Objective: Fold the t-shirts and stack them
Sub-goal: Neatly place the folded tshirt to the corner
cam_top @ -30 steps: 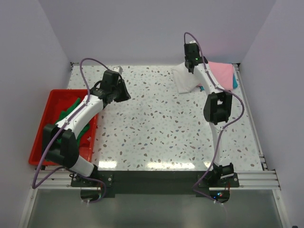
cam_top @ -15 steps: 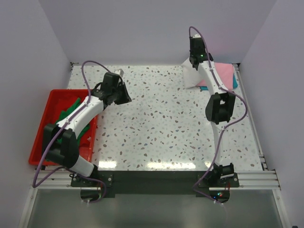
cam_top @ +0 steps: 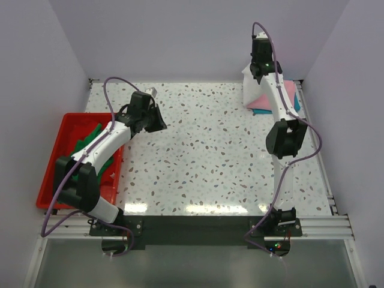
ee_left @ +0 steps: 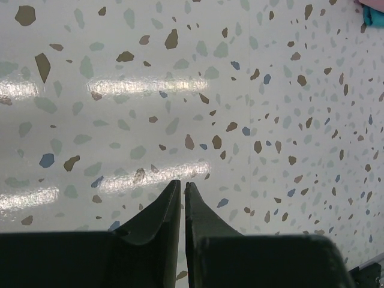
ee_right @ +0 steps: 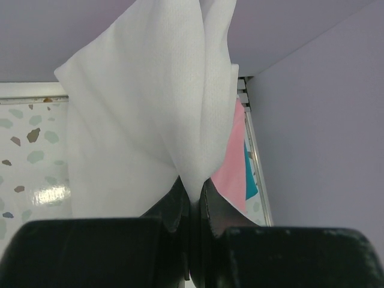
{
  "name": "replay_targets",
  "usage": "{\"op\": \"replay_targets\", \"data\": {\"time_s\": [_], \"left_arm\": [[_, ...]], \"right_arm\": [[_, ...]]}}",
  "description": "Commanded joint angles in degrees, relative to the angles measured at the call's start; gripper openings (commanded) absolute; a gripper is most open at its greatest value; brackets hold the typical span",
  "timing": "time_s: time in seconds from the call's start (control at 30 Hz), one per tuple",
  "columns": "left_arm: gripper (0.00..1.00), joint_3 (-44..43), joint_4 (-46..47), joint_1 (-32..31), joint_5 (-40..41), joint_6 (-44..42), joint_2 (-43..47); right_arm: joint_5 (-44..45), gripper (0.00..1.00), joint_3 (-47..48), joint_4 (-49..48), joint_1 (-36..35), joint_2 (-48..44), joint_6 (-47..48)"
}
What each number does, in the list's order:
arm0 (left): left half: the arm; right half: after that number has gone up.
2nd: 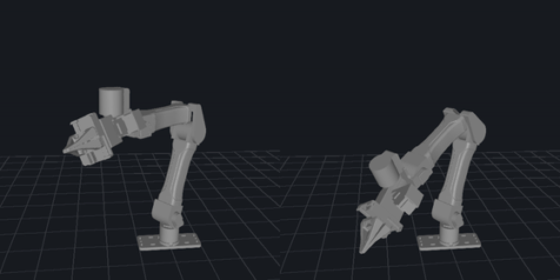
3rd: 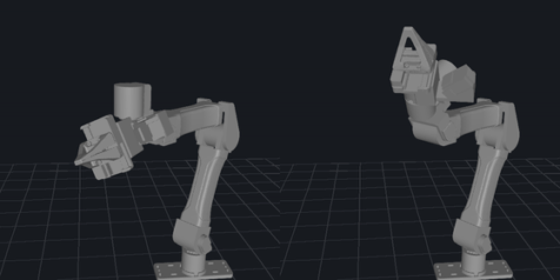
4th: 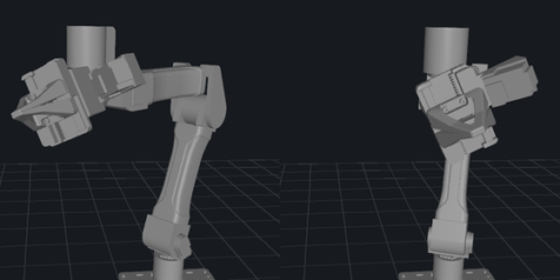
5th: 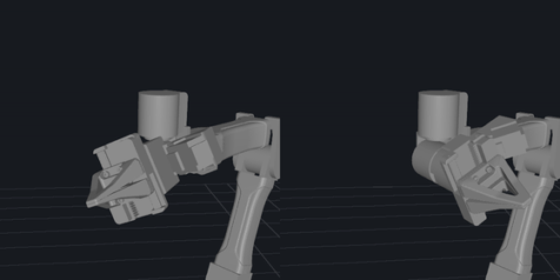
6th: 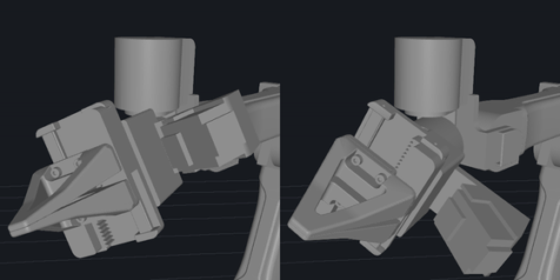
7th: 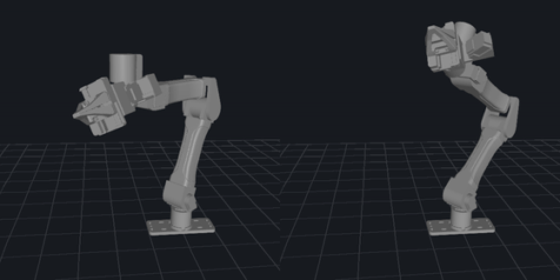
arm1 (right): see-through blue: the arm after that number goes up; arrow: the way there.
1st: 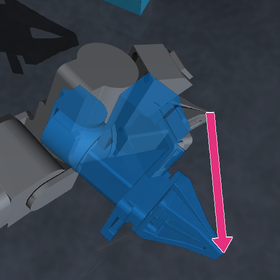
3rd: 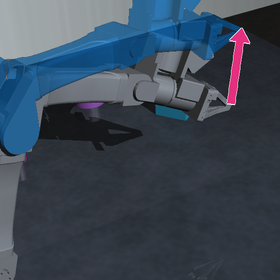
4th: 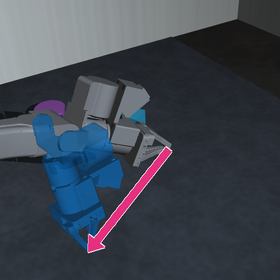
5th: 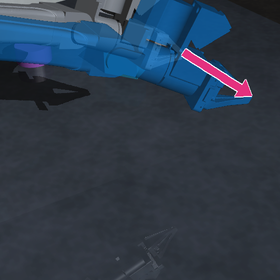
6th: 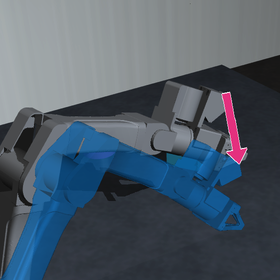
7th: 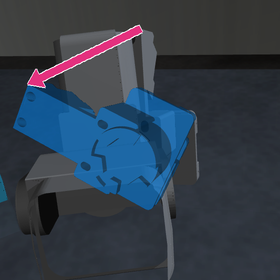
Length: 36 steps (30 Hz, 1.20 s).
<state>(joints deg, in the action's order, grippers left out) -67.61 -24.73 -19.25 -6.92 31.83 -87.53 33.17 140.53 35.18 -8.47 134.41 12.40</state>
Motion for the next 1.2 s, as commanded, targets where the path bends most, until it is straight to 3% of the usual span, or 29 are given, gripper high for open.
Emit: {"op": "replay_targets", "data": {"time_s": [0.0, 0.3, 0.5, 0.57, 0.6, 0.67, 0.7, 0.87, 0.97, 1.0, 1.17], "left_arm": [[0.12, 0.2, 1.8, 0.4, -1.3, -1.1, 0.2], [0.12, 0.6, 1.9, 0.4, -1.8, -1.2, -0.3], [0.12, 0.2, 2.4, 0.4, -2.2, -1.1, -1.8], [0.13, 0.2, 2.6, 0.4, -2.5, -1.0, -2.1], [0.15, 0.3, 2.8, 0.4, -2.6, -1.0, -2.5], [0.24, 1.1, 3.8, 0.4, -2.8, -1.0, -2.3], [0.27, 1.4, 4.8, 0.4, -2.8, -0.7, -1.8], [0.40, 3.7, 6.5, 0.4, -2.8, -0.3, 0.5], [0.41, 5.5, 7.9, 0.4, -2.6, 0.2, 2.5], [0.41, 6.0, 8.4, 0.4, -2.7, 0.5, 3.0], [0.40, 9.9, 9.3, 0.4, -2.4, 1.5, 8.3]], "right_arm": [[-0.7, 0.00, 1.9, -2.0, 0.1, -5.6, -0.9], [-3.5, 0.00, -1.0, -2.2, 3.0, -5.7, -3.3], [-7.5, 0.00, -3.2, -3.4, 8.0, -0.7, -6.4], [-9.9, 0.19, -2.4, -2.8, 11.1, 1.5, -8.9], [-10.7, 0.51, -1.9, -2.3, 11.9, 2.3, -9.8], [-11.5, 0.89, -1.3, -0.9, 13.0, 3.1, -12.0], [-12.0, 0.99, -1.3, -0.6, 12.9, 2.7, -12.1], [-18.4, 0.99, -6.1, 1.0, 12.2, -7.3, -22.7], [-20.1, 0.99, -14.6, -0.8, 9.0, -16.2, -25.5], [-19.9, 0.99, -17.2, -1.4, 4.6, -18.5, -25.8], [-21.6, 0.99, -45.0, -12.7, -5.3, -39.7, -30.8]]}}
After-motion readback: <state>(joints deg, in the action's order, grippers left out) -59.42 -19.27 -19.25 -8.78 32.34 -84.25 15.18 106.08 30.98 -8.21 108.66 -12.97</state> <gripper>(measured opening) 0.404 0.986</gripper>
